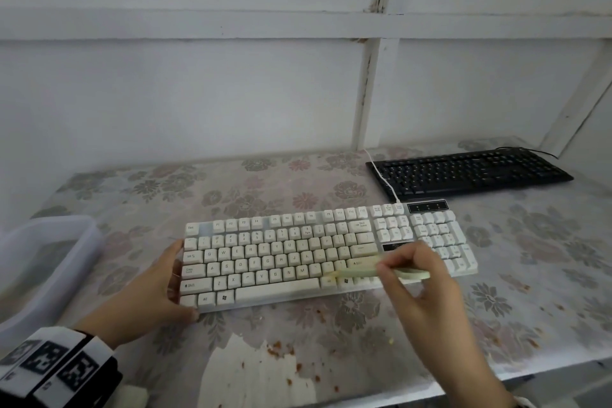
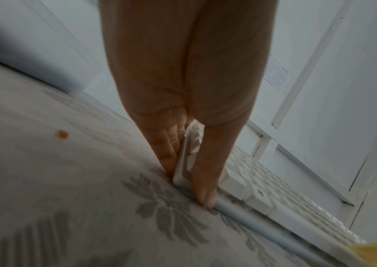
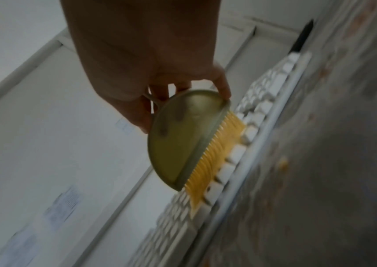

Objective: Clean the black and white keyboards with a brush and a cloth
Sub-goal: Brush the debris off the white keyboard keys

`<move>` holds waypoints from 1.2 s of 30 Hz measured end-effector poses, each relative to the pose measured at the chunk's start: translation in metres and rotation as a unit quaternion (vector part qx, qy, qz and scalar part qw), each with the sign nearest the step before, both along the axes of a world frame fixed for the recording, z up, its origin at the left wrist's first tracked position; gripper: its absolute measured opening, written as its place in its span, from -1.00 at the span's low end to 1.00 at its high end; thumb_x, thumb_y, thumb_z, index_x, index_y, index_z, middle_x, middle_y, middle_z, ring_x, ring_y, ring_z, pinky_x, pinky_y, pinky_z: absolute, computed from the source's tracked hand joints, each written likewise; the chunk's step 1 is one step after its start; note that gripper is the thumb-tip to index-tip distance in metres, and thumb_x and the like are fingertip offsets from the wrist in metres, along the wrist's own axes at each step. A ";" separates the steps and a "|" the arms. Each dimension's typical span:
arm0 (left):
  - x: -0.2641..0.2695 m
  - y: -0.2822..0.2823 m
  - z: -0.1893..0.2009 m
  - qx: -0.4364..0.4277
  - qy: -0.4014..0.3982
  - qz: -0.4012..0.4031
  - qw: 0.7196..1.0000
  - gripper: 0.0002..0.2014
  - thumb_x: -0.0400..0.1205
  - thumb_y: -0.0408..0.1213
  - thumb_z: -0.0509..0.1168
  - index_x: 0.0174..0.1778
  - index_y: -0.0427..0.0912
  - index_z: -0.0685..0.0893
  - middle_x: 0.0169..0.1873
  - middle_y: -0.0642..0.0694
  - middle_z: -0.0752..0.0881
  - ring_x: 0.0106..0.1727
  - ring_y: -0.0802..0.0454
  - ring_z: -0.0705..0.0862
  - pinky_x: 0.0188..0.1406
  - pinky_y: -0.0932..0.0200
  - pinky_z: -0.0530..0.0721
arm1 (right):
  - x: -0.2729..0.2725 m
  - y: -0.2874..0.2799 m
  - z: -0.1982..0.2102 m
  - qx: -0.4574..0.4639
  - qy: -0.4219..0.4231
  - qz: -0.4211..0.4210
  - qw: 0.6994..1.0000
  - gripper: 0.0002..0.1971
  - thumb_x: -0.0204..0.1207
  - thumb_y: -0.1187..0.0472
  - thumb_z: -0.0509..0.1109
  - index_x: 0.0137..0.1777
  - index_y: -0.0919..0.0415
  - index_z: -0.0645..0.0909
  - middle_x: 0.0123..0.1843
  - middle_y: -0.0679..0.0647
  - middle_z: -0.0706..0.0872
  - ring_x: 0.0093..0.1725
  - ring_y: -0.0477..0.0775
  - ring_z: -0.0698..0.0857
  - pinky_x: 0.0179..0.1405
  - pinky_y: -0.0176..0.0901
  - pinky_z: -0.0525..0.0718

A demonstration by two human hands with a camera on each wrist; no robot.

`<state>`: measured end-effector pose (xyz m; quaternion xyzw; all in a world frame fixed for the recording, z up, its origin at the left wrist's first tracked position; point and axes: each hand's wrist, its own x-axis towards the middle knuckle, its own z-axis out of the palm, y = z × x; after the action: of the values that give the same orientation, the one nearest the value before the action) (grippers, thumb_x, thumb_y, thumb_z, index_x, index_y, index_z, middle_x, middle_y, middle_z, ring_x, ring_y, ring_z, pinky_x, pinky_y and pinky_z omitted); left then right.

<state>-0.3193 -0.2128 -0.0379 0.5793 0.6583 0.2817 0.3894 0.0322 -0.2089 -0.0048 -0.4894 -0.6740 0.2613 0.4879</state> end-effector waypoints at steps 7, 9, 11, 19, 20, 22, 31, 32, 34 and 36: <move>-0.001 0.002 -0.001 0.002 0.041 -0.004 0.999 0.05 0.10 -0.38 0.62 0.31 0.47 0.20 0.20 0.24 0.65 0.19 0.28 0.64 0.06 0.33 0.58 | 0.029 0.006 0.011 -0.009 0.076 0.028 0.997 -0.73 0.46 0.38 0.46 -0.22 -0.05 0.59 -0.18 -0.03 0.70 -0.15 -0.08 0.66 -0.26 -0.33 0.60; 0.000 0.003 0.000 -0.002 0.045 -0.003 0.999 0.08 0.12 -0.41 0.62 0.40 0.36 0.16 0.21 0.22 0.64 0.17 0.28 0.64 0.00 0.39 0.55 | 0.042 0.011 0.008 -0.013 0.056 0.009 0.998 -0.70 0.47 0.40 0.45 -0.23 -0.08 0.57 -0.19 -0.04 0.69 -0.25 -0.08 0.64 -0.39 -0.31 0.57; 0.000 0.002 -0.001 -0.006 0.044 0.000 0.999 0.10 0.11 -0.41 0.64 0.40 0.35 0.16 0.20 0.19 0.65 0.15 0.25 0.65 -0.01 0.38 0.57 | 0.056 0.016 0.005 -0.005 0.035 -0.020 0.999 -0.68 0.47 0.40 0.45 -0.21 -0.11 0.55 -0.17 -0.07 0.68 -0.23 -0.09 0.64 -0.36 -0.28 0.57; -0.005 0.002 -0.002 0.011 0.058 -0.003 0.998 0.04 -0.06 -0.08 0.60 0.25 0.62 0.19 0.16 0.11 0.69 0.13 0.09 0.72 0.18 -0.07 0.68 | 0.065 0.014 0.008 0.006 0.064 0.016 0.998 -0.81 0.44 0.39 0.45 -0.17 0.06 0.60 -0.18 -0.03 0.70 -0.14 -0.09 0.67 -0.18 -0.42 0.60; -0.003 0.002 -0.001 0.010 0.053 -0.001 0.999 0.05 -0.08 -0.07 0.59 0.24 0.60 0.18 0.13 0.11 0.69 0.11 0.09 0.72 0.16 -0.03 0.69 | 0.071 0.017 0.005 0.002 0.063 0.008 0.998 -0.78 0.45 0.40 0.45 -0.18 0.03 0.60 -0.18 -0.01 0.70 -0.15 -0.07 0.67 -0.20 -0.42 0.60; -0.001 0.001 0.001 0.007 0.047 -0.001 0.999 0.06 -0.09 -0.07 0.58 0.25 0.57 0.15 0.11 0.11 0.70 0.08 0.11 0.74 0.11 0.04 0.70 | 0.085 0.023 0.002 -0.001 0.053 -0.026 0.998 -0.77 0.46 0.39 0.45 -0.16 0.01 0.58 -0.17 -0.01 0.69 -0.14 -0.05 0.67 -0.22 -0.45 0.58; 0.001 0.000 0.004 -0.004 0.043 0.006 0.999 0.09 -0.10 -0.08 0.58 0.27 0.53 0.13 0.16 0.12 0.68 0.12 0.12 0.72 0.13 0.08 0.69 | 0.094 0.021 0.018 0.021 0.078 0.005 0.997 -0.85 0.39 0.28 0.45 -0.14 0.02 0.59 -0.16 0.04 0.73 -0.14 -0.05 0.70 -0.20 -0.36 0.63; 0.001 0.000 0.004 -0.005 0.043 0.009 0.999 0.09 -0.11 -0.07 0.58 0.28 0.51 0.13 0.14 0.11 0.68 0.09 0.12 0.73 0.09 0.10 0.69 | 0.098 0.023 0.015 0.019 0.065 -0.003 0.998 -0.83 0.40 0.30 0.45 -0.15 -0.01 0.59 -0.17 0.03 0.72 -0.15 -0.01 0.69 -0.23 -0.39 0.62; 0.002 0.000 0.005 -0.008 0.051 0.008 0.999 0.10 -0.12 -0.05 0.57 0.29 0.50 0.13 0.12 0.10 0.68 0.09 0.11 0.72 0.10 0.08 0.69 | 0.111 0.030 0.008 0.022 0.043 -0.052 0.997 -0.75 0.46 0.37 0.44 -0.19 -0.05 0.57 -0.17 0.02 0.69 -0.17 0.04 0.66 -0.32 -0.47 0.57; 0.000 -0.001 0.004 -0.011 0.064 0.000 0.998 0.15 -0.09 -0.04 0.59 0.40 0.43 0.12 0.18 0.11 0.68 0.15 0.12 0.71 0.21 -0.01 0.67 | 0.122 0.035 0.006 0.032 0.017 -0.097 0.995 -0.73 0.48 0.38 0.44 -0.20 -0.06 0.55 -0.16 -0.02 0.67 -0.17 -0.03 0.64 -0.31 -0.48 0.55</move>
<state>-0.3190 -0.2136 -0.0343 0.5917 0.6848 0.2366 0.3534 0.1546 -0.1736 0.0012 -0.5324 -0.6231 0.1994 0.5372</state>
